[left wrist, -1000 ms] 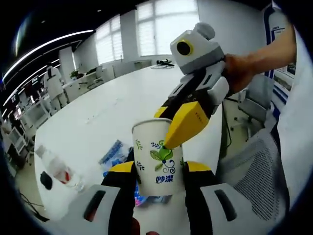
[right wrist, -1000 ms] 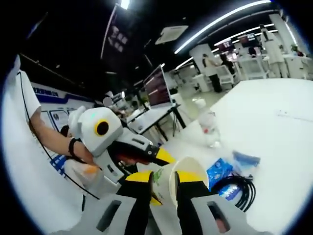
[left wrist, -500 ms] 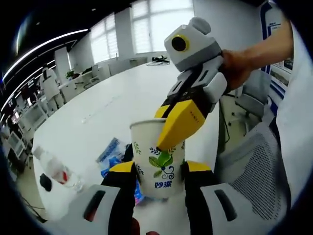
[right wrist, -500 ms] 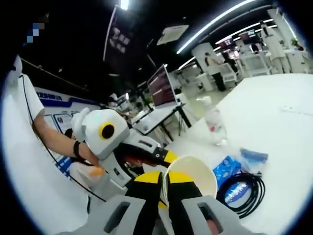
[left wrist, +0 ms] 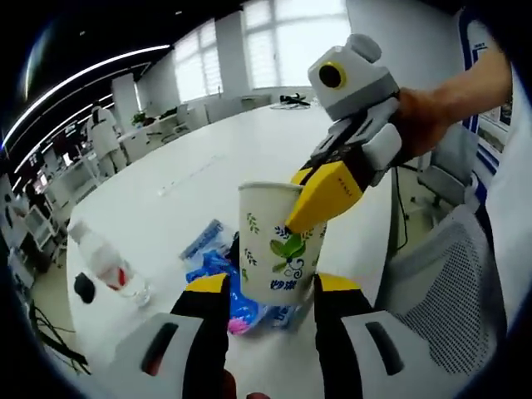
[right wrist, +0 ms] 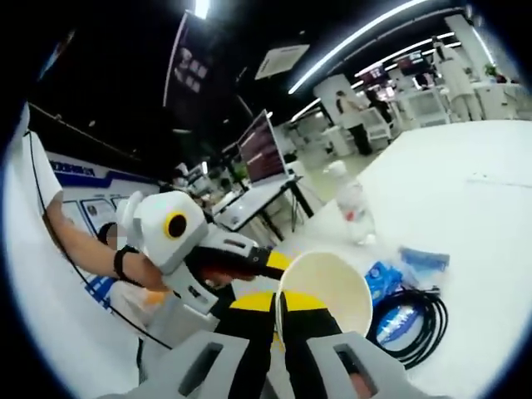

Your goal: Arrange the tabletop items into an orderly group along one side of the table until the central work area is clear of visible clutter.

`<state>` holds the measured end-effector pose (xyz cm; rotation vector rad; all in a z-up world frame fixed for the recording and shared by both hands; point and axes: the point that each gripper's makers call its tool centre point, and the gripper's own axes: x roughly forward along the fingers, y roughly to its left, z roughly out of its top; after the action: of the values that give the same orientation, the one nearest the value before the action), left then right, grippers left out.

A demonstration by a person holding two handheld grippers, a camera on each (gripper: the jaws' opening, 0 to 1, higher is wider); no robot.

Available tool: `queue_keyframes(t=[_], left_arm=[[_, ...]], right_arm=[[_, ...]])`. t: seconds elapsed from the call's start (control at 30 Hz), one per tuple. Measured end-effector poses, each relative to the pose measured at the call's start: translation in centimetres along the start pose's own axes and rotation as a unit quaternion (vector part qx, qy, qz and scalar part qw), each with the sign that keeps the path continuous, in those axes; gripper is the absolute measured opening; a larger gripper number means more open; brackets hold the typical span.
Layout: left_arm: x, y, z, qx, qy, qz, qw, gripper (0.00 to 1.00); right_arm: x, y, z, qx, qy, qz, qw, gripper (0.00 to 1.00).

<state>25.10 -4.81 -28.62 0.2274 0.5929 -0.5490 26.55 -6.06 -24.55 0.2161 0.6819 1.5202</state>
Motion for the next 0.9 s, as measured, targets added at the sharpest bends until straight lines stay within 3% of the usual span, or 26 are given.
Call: queue_keyframes(t=[0.33, 0.6, 0.7, 0.8, 0.9], left_arm=[[-1.7, 1.9, -1.0, -0.038, -0.012, 0.028, 0.9988, 0.40], [-2.4, 3.2, -1.0, -0.054, -0.022, 0.052, 0.9969, 0.48], [-2.9, 4.3, -1.6, -0.075, -0.029, 0.062, 0.9948, 0.52], [-3.6, 5.0, -1.9, -0.088, -0.035, 0.087, 0.9918, 0.63], [-4.6, 5.8, -2.1, -0.114, -0.049, 0.100, 0.9872, 0.63]], right_arm=[[-0.7, -1.5, 0.2, 0.019, -0.011, -0.021, 0.9995, 0.00], [-0.7, -2.2, 0.2, 0.030, -0.014, -0.031, 0.9990, 0.00], [-0.8, -2.8, 0.1, 0.032, -0.013, -0.040, 0.9986, 0.00], [-1.0, -3.7, -0.1, 0.038, -0.015, -0.056, 0.9976, 0.00], [-1.4, -4.6, -0.1, 0.049, -0.023, -0.069, 0.9962, 0.00]])
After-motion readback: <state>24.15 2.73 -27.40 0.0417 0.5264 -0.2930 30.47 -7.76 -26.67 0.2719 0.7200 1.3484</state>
